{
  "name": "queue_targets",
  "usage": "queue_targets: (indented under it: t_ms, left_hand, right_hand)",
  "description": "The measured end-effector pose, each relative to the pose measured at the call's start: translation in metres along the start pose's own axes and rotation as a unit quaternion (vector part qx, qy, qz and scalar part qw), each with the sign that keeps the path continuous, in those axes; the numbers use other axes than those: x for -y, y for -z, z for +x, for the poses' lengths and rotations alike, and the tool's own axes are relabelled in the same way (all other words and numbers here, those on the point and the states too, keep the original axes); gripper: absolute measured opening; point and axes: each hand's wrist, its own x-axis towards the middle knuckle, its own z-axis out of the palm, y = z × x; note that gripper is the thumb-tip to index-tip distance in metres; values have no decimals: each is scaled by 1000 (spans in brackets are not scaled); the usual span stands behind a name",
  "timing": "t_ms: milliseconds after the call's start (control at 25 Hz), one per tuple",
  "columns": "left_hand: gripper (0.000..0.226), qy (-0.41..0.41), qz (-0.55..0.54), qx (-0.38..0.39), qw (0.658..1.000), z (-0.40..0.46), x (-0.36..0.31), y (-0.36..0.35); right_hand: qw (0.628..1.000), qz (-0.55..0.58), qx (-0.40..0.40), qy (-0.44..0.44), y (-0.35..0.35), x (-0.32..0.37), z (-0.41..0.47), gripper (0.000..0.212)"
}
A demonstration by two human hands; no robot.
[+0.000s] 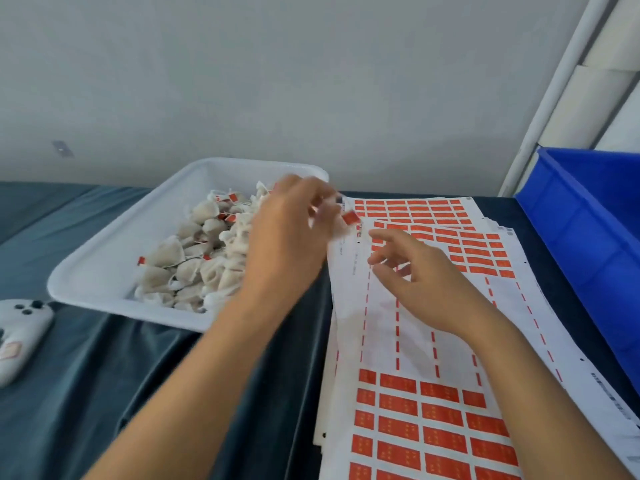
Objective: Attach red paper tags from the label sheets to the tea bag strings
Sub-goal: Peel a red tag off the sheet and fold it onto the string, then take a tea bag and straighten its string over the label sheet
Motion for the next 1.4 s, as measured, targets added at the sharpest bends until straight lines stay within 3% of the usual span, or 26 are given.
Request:
queue_targets:
  t_ms: [80, 160, 320, 560, 680, 800, 920, 1080, 1200, 1320, 1400]
  left_hand:
    - [4, 8, 64, -45, 997, 34, 21, 23]
    - [9, 29, 132, -40, 990, 57, 46, 33]
    - [13, 70, 159, 113, 978, 43, 70, 12]
    - [21, 24, 157, 181, 971, 38, 72, 22]
    - [24, -49, 198, 127, 971, 35, 51, 18]
    - [24, -134, 187, 80, 970, 27, 19, 1]
    - [29, -170, 152, 113, 967, 12, -8, -41]
    - [38, -117, 78, 210, 968, -32, -39, -115]
    - [45, -60, 4, 234, 970, -64, -48, -164]
    - [47, 8, -17, 252, 968, -75, -48, -188]
    - [51, 7, 3, 277, 961, -80, -44, -191]
  right_hand:
    - [1000, -3, 5, -1, -2, 4, 3, 40]
    - [1000, 3, 5, 14, -9, 17, 11, 34]
    - [994, 45, 22, 101, -34, 62, 38, 31]
    - [990, 48, 65, 118, -54, 70, 45, 24]
    - [991, 48, 43, 117, -37, 64, 38, 23]
    - [994, 32, 19, 101, -10, 55, 25, 17]
    - [997, -40, 11, 61, 25, 29, 9, 16]
    - [979, -171, 78, -82, 52, -25, -24, 18]
    - [965, -186, 119, -142, 59, -52, -41, 15]
    - [972, -160, 84, -151, 78, -64, -43, 19]
    - [976, -157, 13, -153, 101, -67, -38, 19]
